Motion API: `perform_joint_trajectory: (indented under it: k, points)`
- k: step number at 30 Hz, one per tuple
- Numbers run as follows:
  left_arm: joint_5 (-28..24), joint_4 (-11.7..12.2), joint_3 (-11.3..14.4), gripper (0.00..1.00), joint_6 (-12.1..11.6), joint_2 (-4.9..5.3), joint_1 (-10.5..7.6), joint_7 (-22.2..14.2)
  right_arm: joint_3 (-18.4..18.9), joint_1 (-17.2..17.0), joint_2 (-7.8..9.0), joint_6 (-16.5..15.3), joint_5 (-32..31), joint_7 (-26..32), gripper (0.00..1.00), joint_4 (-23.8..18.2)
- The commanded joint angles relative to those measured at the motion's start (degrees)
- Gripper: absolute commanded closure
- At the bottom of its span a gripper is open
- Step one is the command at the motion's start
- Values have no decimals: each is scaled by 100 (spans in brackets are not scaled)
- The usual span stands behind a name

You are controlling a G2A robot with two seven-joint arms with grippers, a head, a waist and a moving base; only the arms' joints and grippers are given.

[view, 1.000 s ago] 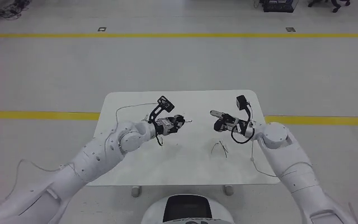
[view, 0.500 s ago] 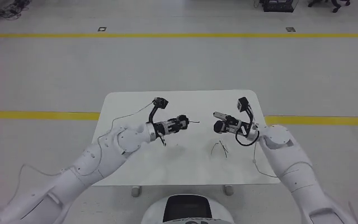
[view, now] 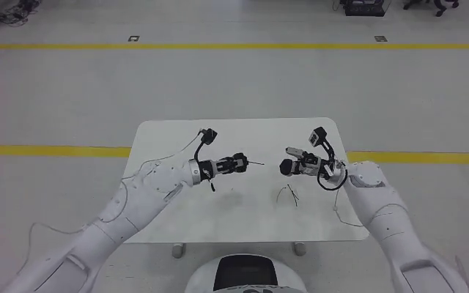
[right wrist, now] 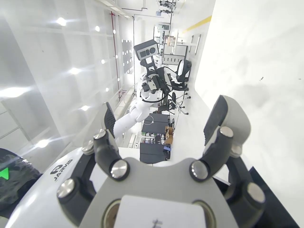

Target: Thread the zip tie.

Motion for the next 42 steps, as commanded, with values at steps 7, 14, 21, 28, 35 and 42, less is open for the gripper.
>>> perform_joint_trajectory:
  k: [7,14,21,28,35,42]
  points:
    - [-666,-125,-95,100,0,-33,177,30,-16,-130,-19,0,178,184,0,-255]
    - [-1790,-19,-454,100,0,-120,347,-685,198,-54,-81,0,453,986,0,-29]
    - [-1626,-22,-539,100,0,-144,322,-778,192,-37,-92,0,361,986,0,-12]
    - [-2215,-50,-543,100,0,-195,424,-1054,77,-154,-136,79,661,913,0,-120]
    - [-2482,51,-589,100,0,-241,417,-1384,49,-118,-153,0,757,986,54,-114]
    - [-2502,154,-564,100,0,-297,402,-1476,91,-151,-138,0,682,986,70,-199]
